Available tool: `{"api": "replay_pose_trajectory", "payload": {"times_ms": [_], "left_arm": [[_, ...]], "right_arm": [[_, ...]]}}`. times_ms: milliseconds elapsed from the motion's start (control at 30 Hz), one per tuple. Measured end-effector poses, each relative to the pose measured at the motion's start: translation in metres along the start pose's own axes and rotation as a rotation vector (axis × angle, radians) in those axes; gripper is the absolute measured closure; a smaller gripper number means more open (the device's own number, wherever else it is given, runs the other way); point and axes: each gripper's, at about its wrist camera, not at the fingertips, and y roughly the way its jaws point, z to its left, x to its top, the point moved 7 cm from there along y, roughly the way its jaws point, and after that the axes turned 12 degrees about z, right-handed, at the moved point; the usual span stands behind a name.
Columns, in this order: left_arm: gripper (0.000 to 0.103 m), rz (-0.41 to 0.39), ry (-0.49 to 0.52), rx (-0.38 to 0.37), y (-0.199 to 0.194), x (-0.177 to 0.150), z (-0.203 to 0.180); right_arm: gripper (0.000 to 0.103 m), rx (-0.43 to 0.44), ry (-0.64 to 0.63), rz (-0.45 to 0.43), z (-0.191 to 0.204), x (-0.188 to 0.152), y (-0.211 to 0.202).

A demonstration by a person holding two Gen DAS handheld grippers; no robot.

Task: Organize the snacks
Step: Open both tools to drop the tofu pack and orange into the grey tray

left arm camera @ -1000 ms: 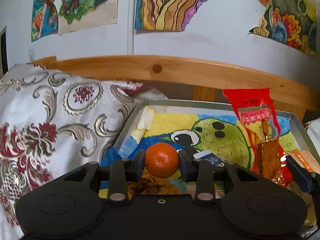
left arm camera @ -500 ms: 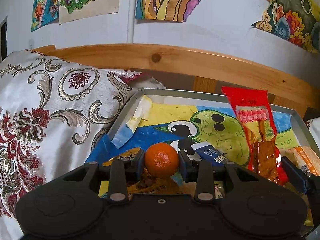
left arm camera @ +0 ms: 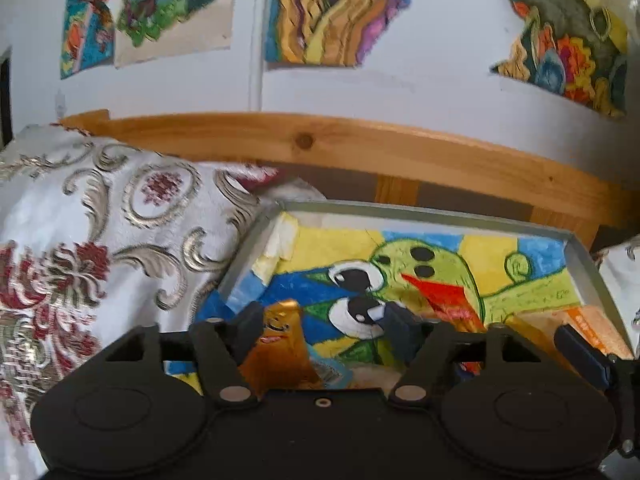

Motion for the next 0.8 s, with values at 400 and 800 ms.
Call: {"api": "replay_pose_trajectory", "payload": {"times_ms": [400,800], "left_arm": [[0.004,-0.067,-0.051,0.071,-0.064,0.012,0.042],[0.001,-0.124,-0.108,0.035,-0.135,-0.012,0.073]], "right_arm": [[0.000,-0.022,0.038,-0.057,-0.007,0.022,-0.033],[0.000,0.023,0.113,-0.048,-0.008,0.032,-0.114]]}}
